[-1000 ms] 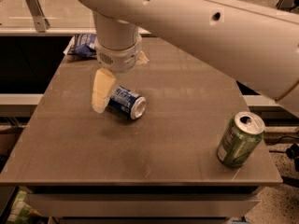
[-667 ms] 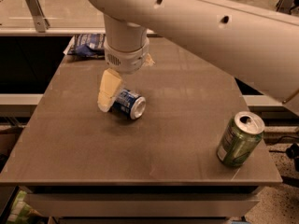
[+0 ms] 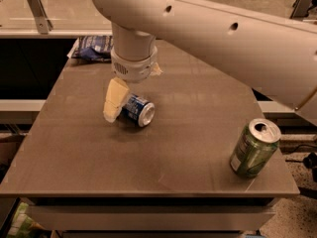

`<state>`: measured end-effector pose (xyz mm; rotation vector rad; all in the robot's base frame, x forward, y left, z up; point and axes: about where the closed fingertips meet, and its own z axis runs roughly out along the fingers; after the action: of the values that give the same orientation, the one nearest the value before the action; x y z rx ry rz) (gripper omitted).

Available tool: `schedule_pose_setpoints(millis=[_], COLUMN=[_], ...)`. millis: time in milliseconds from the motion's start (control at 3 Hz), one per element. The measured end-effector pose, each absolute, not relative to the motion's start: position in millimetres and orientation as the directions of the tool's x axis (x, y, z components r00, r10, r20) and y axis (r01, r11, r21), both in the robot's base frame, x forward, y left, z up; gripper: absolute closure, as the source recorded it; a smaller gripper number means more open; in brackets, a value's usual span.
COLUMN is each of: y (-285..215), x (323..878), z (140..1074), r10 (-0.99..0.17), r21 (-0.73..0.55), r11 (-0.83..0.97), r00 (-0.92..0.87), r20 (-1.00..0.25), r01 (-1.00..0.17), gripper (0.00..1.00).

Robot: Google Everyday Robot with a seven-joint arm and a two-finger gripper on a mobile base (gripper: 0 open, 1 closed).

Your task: Place pepsi can upright

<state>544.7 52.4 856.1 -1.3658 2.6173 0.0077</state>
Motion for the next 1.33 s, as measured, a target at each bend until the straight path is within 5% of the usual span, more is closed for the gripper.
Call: schedule_pose_setpoints(millis=[333, 1333], y=[63.7, 64.7], x=[540.4, 540.0], z=[847.2, 847.6], r10=[-0.827, -0.828], r21=[-0.079, -0.082], r11=[0.556, 0.554], r00=[-0.54, -0.538], r20=[-0.155, -0.161], r01=[-0.828, -0.828], gripper=[0.0, 0.64])
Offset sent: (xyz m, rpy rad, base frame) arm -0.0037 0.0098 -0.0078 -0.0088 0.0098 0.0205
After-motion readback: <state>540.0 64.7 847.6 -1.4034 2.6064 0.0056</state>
